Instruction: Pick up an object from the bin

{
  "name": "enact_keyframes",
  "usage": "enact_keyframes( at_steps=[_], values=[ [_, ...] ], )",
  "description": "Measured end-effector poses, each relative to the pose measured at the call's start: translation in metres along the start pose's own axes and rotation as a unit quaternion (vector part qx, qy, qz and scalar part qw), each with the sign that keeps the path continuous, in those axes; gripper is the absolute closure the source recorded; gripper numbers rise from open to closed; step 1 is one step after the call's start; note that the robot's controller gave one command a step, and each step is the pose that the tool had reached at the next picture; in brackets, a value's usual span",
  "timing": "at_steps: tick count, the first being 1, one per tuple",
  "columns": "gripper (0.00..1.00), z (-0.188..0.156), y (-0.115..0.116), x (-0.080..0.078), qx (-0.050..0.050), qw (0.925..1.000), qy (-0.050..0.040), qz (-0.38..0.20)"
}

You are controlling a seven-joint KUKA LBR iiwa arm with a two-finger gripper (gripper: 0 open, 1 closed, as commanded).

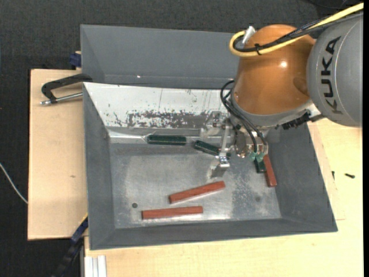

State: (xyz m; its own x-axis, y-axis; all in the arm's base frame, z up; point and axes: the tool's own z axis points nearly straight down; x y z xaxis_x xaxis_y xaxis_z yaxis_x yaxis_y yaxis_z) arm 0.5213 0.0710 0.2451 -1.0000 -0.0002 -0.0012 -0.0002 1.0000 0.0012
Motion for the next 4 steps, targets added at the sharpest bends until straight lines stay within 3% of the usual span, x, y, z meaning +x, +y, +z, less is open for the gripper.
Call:
enact_keyframes(
  at_steps=[1, 2, 3, 4],
  values=[
    [0.0, 0.0, 0.0, 0.0, 0.0, 1.0, 0.0, 0.0],
    [0.0, 0.049, -0.005, 0.013, 0.0, 0.9995, -0.0023, 0.033],
    [1.0, 0.168, -0.009, 0.011, -0.001, 1.0, 0.0, 0.002],
    [1.0, 0.168, -0.009, 0.011, -0.001, 1.0, 0.0, 0.002]
  ],
)
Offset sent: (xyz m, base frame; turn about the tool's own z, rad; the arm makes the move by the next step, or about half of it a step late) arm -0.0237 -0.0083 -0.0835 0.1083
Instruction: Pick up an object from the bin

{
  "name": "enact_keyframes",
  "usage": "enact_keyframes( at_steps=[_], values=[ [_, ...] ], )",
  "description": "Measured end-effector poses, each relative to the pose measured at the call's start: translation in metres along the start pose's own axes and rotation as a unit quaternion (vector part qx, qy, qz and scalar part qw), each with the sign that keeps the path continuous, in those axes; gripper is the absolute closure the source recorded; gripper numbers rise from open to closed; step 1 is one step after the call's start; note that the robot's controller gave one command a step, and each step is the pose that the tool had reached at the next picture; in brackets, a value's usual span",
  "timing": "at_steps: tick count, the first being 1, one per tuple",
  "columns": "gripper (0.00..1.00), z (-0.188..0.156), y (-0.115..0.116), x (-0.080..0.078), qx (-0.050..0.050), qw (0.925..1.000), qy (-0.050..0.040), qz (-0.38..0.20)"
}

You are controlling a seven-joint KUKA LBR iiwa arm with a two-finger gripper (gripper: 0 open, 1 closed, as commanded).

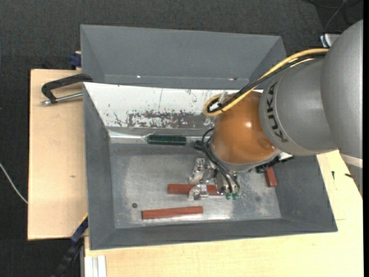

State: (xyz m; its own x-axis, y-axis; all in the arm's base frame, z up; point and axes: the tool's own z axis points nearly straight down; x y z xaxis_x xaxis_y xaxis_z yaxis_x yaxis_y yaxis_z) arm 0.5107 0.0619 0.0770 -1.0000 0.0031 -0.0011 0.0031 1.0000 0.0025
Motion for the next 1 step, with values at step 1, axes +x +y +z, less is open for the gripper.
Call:
enact_keyframes(
  at_steps=[1],
  values=[
    [1.0, -0.1868, 0.013, 0.0053, 0.0, 0.9999, -0.0069, -0.014]
  ],
)
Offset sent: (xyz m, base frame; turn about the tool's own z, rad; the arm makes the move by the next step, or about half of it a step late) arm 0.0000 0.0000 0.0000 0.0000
